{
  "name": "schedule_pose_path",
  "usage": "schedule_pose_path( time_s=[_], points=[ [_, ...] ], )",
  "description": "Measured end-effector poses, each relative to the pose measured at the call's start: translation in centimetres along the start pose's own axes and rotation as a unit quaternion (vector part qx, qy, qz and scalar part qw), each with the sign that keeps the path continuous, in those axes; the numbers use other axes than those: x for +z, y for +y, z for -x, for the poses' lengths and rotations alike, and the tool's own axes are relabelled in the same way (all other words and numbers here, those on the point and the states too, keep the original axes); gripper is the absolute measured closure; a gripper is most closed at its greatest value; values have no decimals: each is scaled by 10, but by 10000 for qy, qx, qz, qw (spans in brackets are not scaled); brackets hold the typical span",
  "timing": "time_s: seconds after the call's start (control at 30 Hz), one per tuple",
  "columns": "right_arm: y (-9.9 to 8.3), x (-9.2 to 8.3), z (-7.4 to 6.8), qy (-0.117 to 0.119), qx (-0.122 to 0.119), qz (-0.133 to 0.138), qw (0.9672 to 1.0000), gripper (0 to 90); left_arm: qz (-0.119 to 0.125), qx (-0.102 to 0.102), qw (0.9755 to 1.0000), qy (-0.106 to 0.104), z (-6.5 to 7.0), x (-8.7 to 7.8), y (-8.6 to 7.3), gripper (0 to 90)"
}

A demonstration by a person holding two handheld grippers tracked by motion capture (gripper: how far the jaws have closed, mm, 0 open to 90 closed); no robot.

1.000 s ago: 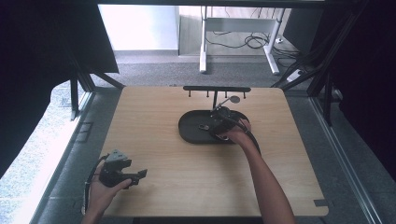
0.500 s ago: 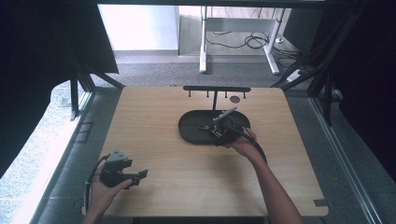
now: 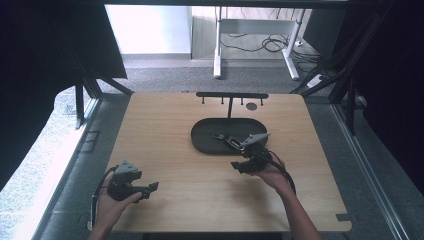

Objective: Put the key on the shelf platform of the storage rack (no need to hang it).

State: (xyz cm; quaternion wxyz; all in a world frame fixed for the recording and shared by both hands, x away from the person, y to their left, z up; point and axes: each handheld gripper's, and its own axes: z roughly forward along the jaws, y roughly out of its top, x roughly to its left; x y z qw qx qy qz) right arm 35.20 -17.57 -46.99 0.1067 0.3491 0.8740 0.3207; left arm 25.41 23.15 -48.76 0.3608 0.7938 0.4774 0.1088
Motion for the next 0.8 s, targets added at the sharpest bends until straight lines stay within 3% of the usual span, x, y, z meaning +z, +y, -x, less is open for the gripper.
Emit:
schedule_pose_path(
  time_s=[0.2,0.4,0.53,0.8],
  points=[
    [-36,-4,-8,67,153,148,9998,396,-2,9,10000,11,0,0,0,213],
    [-54,-7,-13,-15,68,56,10000,403,-8,7,10000,26,0,0,0,213],
    [-68,-11,-12,-25,151,82,9998,405,-21,21,10000,3,1,1,0,213],
    [-70,-13,-10,-97,219,187,9995,398,9,28,10000,-15,2,0,1,213]
  ],
)
